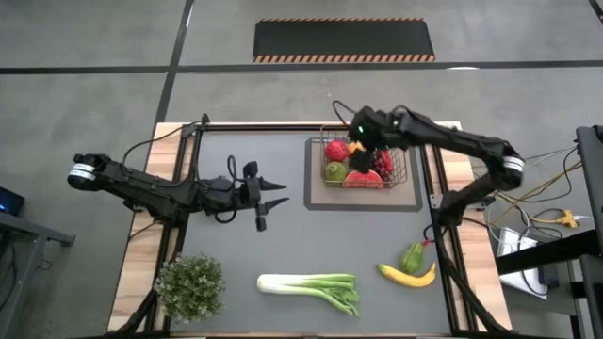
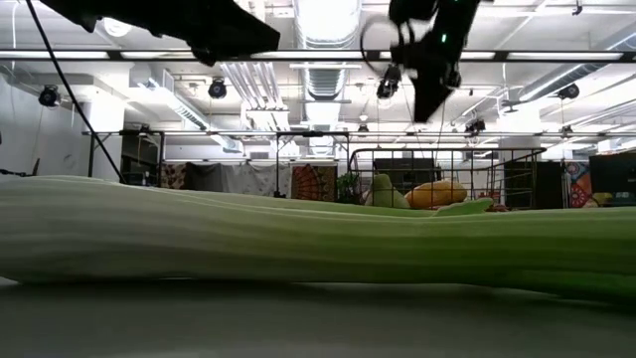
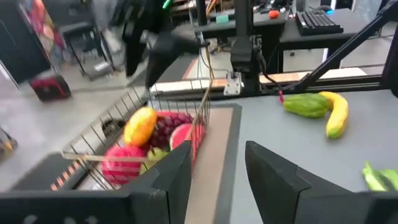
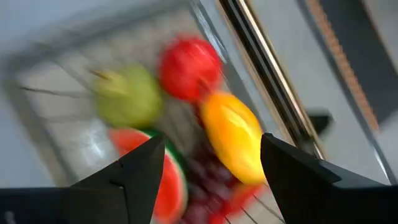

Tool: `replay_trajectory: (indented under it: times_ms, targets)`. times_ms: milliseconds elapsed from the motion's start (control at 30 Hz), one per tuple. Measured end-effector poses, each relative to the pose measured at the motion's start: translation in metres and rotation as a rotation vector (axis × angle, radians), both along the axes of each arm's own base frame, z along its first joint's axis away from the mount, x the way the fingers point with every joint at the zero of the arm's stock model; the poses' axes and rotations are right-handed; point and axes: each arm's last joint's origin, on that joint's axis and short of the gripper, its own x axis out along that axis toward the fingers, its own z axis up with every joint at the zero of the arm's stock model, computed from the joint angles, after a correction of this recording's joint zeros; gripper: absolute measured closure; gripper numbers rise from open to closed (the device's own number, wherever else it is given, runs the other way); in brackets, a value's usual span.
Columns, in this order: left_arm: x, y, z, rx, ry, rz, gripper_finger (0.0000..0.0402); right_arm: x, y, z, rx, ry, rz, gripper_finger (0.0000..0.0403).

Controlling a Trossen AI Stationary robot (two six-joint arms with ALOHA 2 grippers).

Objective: Build produce basket
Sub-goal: Put the black grapes into the wire basket

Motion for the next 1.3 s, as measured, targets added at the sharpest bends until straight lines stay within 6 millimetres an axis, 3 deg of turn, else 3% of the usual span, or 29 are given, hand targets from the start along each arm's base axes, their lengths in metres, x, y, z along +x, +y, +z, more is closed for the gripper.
replay_trajectory:
  times_ms: [267,500,667,767,1067,1300]
  targets:
    - [-0.002,0.001,-0.008,-0.203,0.028,0.065,0.0269,-0.002,0.084,-0.001,-0.086,-0.364,0.265,0.0170]
    - [-0.018,0.015,-0.024,-0.455,0.221,0.548,0.0269,-0.016,0.129,-0.023,-0.134,-0.538,0.489,0.0170]
    - [-0.043,0.040,-0.033,-0.595,0.539,0.948,0.0269,-0.022,0.142,-0.038,-0.142,-0.634,0.540,0.0170]
    - [-0.050,0.057,-0.040,-0.639,0.732,1.084,0.0269,-0.022,0.145,-0.048,-0.153,-0.657,0.564,0.0170]
    - [-0.043,0.086,-0.066,-0.612,0.953,1.165,0.0266,-0.020,0.146,-0.063,-0.127,-0.651,0.545,0.0170]
    - [-0.039,0.097,-0.082,-0.602,1.076,1.171,0.0202,-0.020,0.146,-0.063,-0.121,-0.651,0.540,0.0170]
